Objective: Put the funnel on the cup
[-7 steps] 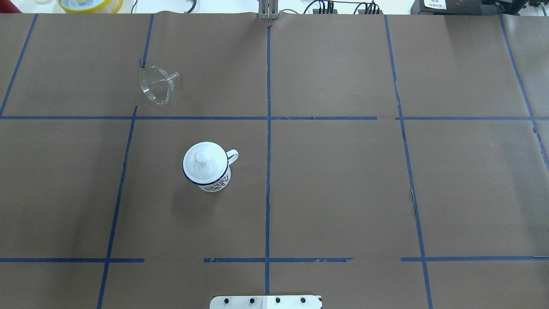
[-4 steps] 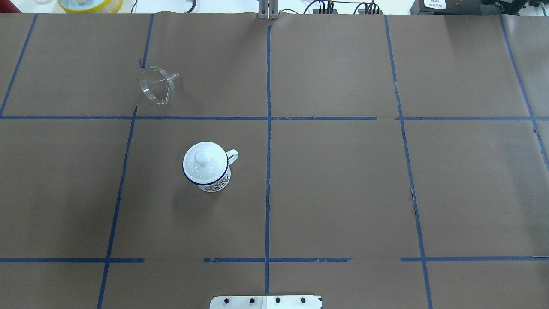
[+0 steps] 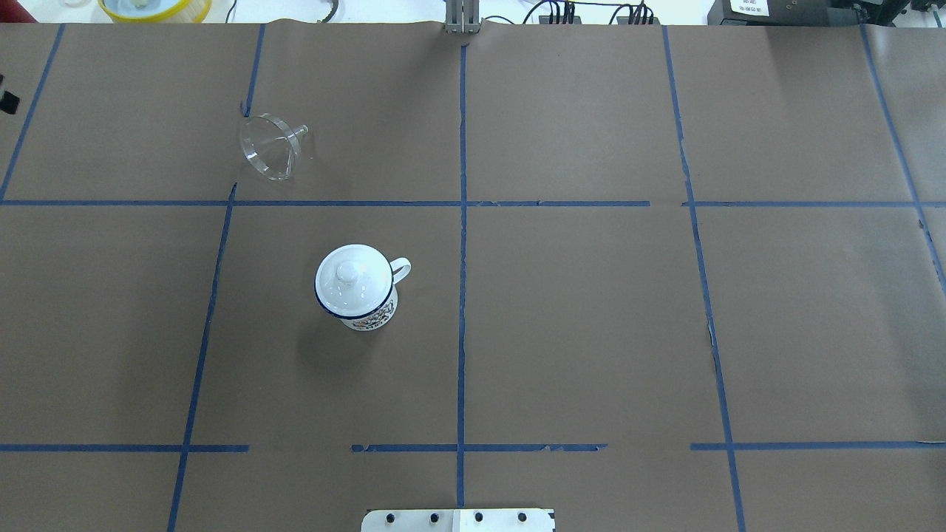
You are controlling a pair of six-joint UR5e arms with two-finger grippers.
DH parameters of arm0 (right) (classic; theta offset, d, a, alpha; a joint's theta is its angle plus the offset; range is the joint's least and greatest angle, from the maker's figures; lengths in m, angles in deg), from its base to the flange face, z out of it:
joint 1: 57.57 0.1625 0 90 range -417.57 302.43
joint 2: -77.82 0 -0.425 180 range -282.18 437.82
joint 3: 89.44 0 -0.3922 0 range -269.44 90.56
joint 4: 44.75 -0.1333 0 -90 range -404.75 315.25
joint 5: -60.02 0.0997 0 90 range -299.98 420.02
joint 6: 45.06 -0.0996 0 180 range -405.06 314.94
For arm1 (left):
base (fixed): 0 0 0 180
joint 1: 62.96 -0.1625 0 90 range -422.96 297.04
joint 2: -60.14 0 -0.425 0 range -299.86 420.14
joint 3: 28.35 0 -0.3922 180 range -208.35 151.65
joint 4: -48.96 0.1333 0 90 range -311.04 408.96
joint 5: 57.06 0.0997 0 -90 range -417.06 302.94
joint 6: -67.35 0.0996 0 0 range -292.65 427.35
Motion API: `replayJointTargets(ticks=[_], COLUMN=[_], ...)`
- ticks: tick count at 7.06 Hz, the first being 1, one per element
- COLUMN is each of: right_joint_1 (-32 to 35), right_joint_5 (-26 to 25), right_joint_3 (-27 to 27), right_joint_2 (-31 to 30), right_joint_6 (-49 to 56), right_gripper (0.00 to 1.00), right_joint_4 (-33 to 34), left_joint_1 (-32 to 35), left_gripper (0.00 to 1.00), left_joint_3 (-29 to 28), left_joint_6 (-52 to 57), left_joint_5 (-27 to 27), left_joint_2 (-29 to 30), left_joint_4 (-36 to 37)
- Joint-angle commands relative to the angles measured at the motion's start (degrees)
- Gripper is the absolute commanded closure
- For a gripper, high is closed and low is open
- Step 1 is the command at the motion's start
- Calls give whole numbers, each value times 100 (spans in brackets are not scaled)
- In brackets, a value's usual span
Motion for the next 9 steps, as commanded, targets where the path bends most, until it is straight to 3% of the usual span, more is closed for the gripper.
replayJointTargets(ticks=[1,3,5,6,9], right_joint_1=[0,0,0,0,0], right_joint_5=[0,0,0,0,0], right_joint_3=[0,0,0,0,0], right_joint_2=[-1,8,-1,8,-1], right_joint_6=[0,0,0,0,0], right_gripper=[0,0,0,0,0], right_joint_4=[0,0,0,0,0], left_joint_1=[-686,-740,-1710,-2203,-3154], left_gripper=[0,0,0,0,0], left_joint_3=[199,366,279,296,174], left_joint_6=[-673,-673,-1493,-2082,-3507], left_joint_5=[326,373,582,1062,1452], left_joint_2=[818,866,1085,1225,1550], left_joint_4=[339,333,333,324,350])
